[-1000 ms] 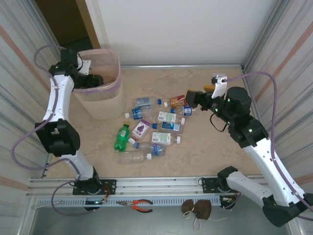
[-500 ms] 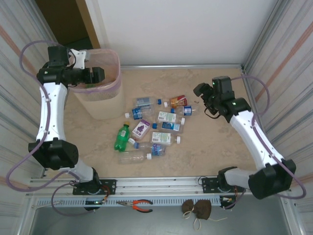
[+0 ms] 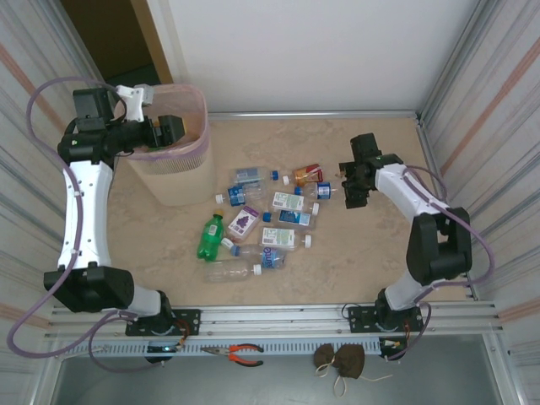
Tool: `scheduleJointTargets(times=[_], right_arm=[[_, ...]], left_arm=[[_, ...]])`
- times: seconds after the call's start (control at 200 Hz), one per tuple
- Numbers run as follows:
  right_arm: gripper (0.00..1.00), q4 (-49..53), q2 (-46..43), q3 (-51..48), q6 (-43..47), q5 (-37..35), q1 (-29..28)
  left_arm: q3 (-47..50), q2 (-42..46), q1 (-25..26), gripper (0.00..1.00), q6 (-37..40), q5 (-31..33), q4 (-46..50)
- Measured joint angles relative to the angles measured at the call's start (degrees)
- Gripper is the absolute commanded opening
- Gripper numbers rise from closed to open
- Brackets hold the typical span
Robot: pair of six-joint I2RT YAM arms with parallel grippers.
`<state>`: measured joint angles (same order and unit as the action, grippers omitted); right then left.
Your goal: Put the plastic bottles in the bin
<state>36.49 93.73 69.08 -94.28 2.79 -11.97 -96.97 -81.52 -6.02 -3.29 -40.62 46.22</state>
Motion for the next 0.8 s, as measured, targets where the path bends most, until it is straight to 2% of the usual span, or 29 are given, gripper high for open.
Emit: scheduleJointTargets(times=[0.321,0.797], right_arm=[[0.83,-4.1,10.1,2.9,-3.4,4.0,0.1],[0.63,-7.1,15.8,2.9,-5.8,6.3,0.7]], left_arm=[[0.3,0.0,0.5,0.79,-1.3,-0.5,-1.3],[0.3,0.0,0.9,0.79,-1.5,-0.5,-1.6]])
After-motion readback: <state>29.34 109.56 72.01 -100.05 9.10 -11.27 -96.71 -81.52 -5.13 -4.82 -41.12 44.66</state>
